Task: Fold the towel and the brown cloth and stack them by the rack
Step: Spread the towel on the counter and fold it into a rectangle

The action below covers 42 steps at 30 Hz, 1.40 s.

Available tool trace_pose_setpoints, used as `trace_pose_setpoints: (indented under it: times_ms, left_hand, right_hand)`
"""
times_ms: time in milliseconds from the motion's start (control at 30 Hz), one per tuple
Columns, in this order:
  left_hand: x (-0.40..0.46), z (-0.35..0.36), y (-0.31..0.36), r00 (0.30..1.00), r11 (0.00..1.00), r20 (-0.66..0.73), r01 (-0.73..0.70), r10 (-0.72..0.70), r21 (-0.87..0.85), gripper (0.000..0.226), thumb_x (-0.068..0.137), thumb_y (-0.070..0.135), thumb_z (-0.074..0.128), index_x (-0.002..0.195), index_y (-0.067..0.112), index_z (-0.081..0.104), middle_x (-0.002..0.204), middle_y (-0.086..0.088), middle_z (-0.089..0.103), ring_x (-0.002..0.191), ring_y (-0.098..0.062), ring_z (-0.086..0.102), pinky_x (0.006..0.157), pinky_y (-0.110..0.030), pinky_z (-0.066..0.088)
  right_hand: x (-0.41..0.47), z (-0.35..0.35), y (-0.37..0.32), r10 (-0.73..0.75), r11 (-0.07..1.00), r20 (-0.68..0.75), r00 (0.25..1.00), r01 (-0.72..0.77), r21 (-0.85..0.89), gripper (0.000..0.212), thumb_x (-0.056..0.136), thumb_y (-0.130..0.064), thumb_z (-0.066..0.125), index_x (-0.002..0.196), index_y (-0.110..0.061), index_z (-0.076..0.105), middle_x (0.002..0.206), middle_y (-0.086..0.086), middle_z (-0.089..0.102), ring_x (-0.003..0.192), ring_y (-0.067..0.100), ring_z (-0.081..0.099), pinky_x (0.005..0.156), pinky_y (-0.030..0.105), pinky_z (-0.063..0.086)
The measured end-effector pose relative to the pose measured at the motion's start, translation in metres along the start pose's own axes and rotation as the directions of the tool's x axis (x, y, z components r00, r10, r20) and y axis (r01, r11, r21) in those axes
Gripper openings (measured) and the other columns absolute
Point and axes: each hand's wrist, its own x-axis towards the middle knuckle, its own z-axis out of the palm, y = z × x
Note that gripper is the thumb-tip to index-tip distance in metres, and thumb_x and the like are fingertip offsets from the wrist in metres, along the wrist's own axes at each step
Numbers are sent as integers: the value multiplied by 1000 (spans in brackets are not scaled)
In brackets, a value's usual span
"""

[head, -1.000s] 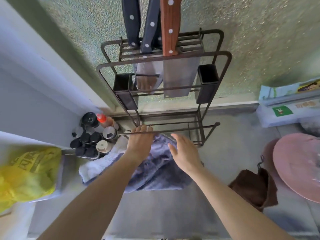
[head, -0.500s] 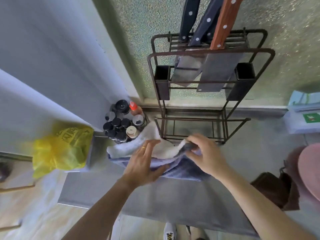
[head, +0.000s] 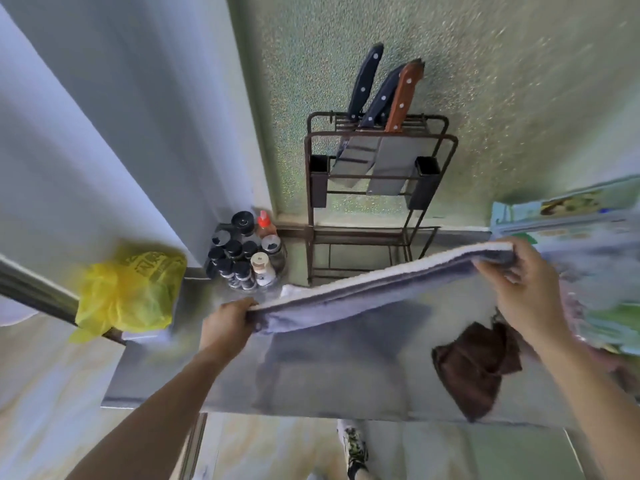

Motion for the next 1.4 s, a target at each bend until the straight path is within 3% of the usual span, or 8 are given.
trace_pose_setpoints:
  times_ms: [200, 300, 400, 600, 833, 1033, 1267, 1400]
  left_hand:
    - [-21, -122, 42, 956, 962, -264, -181, 124, -202, 29, 81, 13, 77, 108, 22, 75, 90, -11, 77, 86, -37, 71, 70, -38, 52]
    - [-47, -167, 54, 918, 931, -352, -277, 184, -236, 27, 82, 15, 78, 107, 25, 71, 82, -9, 75, 80, -36, 72, 71, -42, 59]
    - [-78, -185, 50, 876, 919, -372, -375, 308, -123, 22, 91, 19, 70, 111, 22, 63, 84, -10, 75, 81, -40, 69, 66, -41, 52]
    - [-126, -169, 42, 805, 853, -281, -502, 522, 144, 36, 87, 25, 45, 122, 25, 54, 109, -9, 71, 87, -41, 70, 68, -45, 57]
    - [-95, -146, 28, 866, 877, -225, -373, 446, 302, 38, 87, 5, 54, 121, 20, 47, 96, -14, 68, 74, -44, 67, 55, -47, 53]
    - [-4, -84, 39, 958, 897, -43, -250, 284, 365, 13, 94, 9, 45, 99, 21, 45, 95, -9, 72, 80, -37, 72, 59, -42, 55]
    - [69, 34, 34, 996, 941, -75, -16, 43, 337, 54, 90, 3, 53, 141, 12, 43, 123, -19, 57, 109, -41, 60, 80, -50, 55]
    - [42, 90, 23, 984, 886, 37, -171, 172, 432, 65, 78, 3, 68, 139, 18, 53, 143, -18, 53, 123, -38, 57, 82, -49, 56]
  right_hand:
    - [11, -59, -23, 93, 992, -244, 965, -111, -61, 23, 89, -18, 72, 108, -11, 62, 94, 15, 70, 87, 33, 68, 80, 43, 50]
    - [-9, -90, -38, 43, 993, -311, 949, -75, -92, 16, 85, -14, 74, 96, -18, 63, 90, 14, 71, 81, 31, 65, 76, 29, 50]
    - [-44, -110, -43, -40, 979, -250, 967, -12, -204, 23, 86, -5, 71, 102, -19, 62, 94, 9, 70, 79, 26, 63, 68, 8, 42]
    - [-104, -101, -35, -172, 863, 21, 985, 160, -479, 16, 94, -20, 61, 111, -19, 61, 90, 6, 70, 78, 28, 69, 71, 36, 47]
    - [-89, -100, -13, -189, 771, 17, 982, 159, -617, 21, 96, -15, 59, 116, -11, 62, 100, 22, 73, 85, 44, 69, 69, 45, 51]
    - [-11, -34, 57, 28, 742, 125, 992, 64, -668, 15, 95, -22, 57, 107, -14, 62, 95, 18, 72, 87, 40, 67, 66, 41, 50]
    - [30, 77, 165, 241, 724, 160, 957, -67, -687, 40, 96, -13, 57, 135, -9, 50, 124, 20, 60, 104, 39, 65, 84, 44, 53]
    - [-22, 111, 195, 131, 714, 337, 932, 147, -685, 42, 97, -25, 53, 138, -14, 51, 138, 15, 57, 112, 34, 64, 81, 39, 57]
